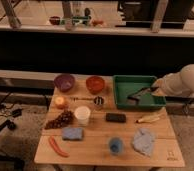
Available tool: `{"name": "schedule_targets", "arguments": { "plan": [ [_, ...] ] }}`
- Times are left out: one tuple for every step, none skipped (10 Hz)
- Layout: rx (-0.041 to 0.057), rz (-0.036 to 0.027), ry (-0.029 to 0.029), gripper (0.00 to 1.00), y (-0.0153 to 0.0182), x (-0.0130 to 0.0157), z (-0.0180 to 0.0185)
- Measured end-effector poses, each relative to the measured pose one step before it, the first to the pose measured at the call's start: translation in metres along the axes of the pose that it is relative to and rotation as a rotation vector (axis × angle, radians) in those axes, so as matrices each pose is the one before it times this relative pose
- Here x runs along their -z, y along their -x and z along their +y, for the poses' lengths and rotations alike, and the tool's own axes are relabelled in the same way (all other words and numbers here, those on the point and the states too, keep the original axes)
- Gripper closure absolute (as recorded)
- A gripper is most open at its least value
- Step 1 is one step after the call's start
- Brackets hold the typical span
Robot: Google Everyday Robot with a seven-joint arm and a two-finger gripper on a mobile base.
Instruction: Wipe tray with brush
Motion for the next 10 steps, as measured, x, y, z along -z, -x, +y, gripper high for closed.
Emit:
{"name": "schedule_targets", "arguments": {
  "plan": [
    [-0.01437,0.0035,-0.01242,1.0,-0.00498,-0.00326,-0.00596],
    [-0.0102,0.00323,-0.00939,1.0,-0.00343,-0.00303,-0.00452],
    [-0.00968,0.00255,-0.00921,1.0,-0.00217,-0.00482,-0.00527],
    [-0.01084,0.00503,-0.00643,1.0,-0.00318,-0.00599,-0.00375],
    [-0.0191,0.01489,-0.01003,1.0,-0.00993,-0.00518,-0.00377],
    [-0.01997,0.01633,-0.00619,1.0,-0.01293,-0.00703,-0.00222],
    [-0.01882,0.01844,-0.00865,1.0,-0.01347,-0.00697,-0.00342],
    [-0.03317,0.03554,-0.02243,1.0,-0.02277,-0.01099,-0.00954],
    [-0.01223,0.01283,-0.00921,1.0,-0.00836,-0.005,-0.00535],
    [-0.0131,0.02315,-0.01677,1.0,-0.00969,-0.00537,-0.00734]
  ]
}}
